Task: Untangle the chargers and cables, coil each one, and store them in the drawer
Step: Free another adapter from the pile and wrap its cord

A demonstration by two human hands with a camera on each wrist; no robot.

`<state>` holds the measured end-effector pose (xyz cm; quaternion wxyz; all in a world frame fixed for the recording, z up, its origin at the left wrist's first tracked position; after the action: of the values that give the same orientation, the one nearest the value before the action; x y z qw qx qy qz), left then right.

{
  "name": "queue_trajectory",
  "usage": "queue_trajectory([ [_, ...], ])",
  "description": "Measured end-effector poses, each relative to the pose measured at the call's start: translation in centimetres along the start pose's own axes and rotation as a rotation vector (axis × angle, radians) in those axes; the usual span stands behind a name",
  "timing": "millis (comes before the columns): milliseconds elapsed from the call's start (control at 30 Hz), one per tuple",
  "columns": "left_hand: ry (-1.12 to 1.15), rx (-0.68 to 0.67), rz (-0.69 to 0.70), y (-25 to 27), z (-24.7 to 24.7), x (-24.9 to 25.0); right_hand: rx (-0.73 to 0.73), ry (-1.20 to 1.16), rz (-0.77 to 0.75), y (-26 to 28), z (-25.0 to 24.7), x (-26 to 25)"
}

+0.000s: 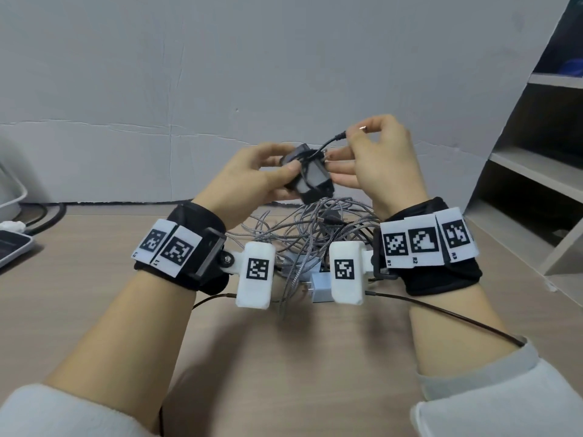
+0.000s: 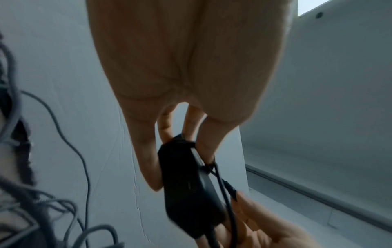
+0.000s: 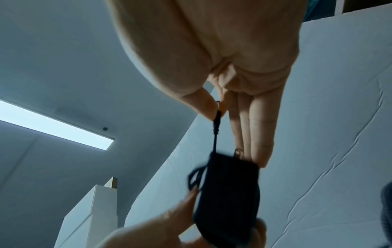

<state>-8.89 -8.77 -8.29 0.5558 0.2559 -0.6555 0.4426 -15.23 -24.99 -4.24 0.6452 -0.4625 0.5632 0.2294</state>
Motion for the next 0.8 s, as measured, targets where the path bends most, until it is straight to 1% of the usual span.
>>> queue_trajectory([
  [100,0.151,-0.093,-0.044,0.1,0.9,0.0,-0.002,-0.072,-0.007,0.3,-0.1,-0.5],
  [167,0.163,-0.090,-0.045,-0.1,0.6,0.0,-0.014,-0.094,-0.019,0.4,0.0,-0.8],
  [267,0.063,-0.073,0.009,-0.3,-0.1,0.0,-0.017,-0.063,-0.058,0.5,0.0,-1.1],
  [400,-0.100,-0.160,0.090,-0.2,-0.4,0.0,0.008,-0.009,-0.063,0.3,-0.3,-0.8],
  [467,-0.145,-0.183,0.145,-0.1,-0.2,0.4,-0.012,-0.002,-0.015,0.0,-0.3,-0.2],
  [567,-0.102,-0.168,0.181,0.0,0.3,0.6,-0.092,-0.014,0.139,0.1,-0.1,1.2],
  [633,-0.069,-0.191,0.194,-0.3,0.9,1.1,-0.166,-0.085,0.244,0.5,0.0,1.7],
  [700,-0.073,-0.227,0.199,-0.6,1.7,1.9,-0.276,-0.174,0.335,1.3,-0.1,1.8],
  [733,-0.081,-0.249,0.199,-0.8,2.2,2.4,-0.325,-0.177,0.359,1.5,-0.4,1.7],
  [800,-0.082,-0.307,0.190,-0.9,3.5,3.4,-0.361,-0.151,0.371,1.9,-1.6,1.2],
])
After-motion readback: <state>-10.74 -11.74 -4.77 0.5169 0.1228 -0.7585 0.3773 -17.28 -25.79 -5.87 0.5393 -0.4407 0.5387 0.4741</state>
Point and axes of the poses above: each hand's wrist, its own y-axis away from the middle knuckle, its own z-axis out of the palm, x = y × z, the point moved 5 cm from there along -y, towards the middle knuckle, and after that the axes turned 1 degree about y, right-handed, at the moved point
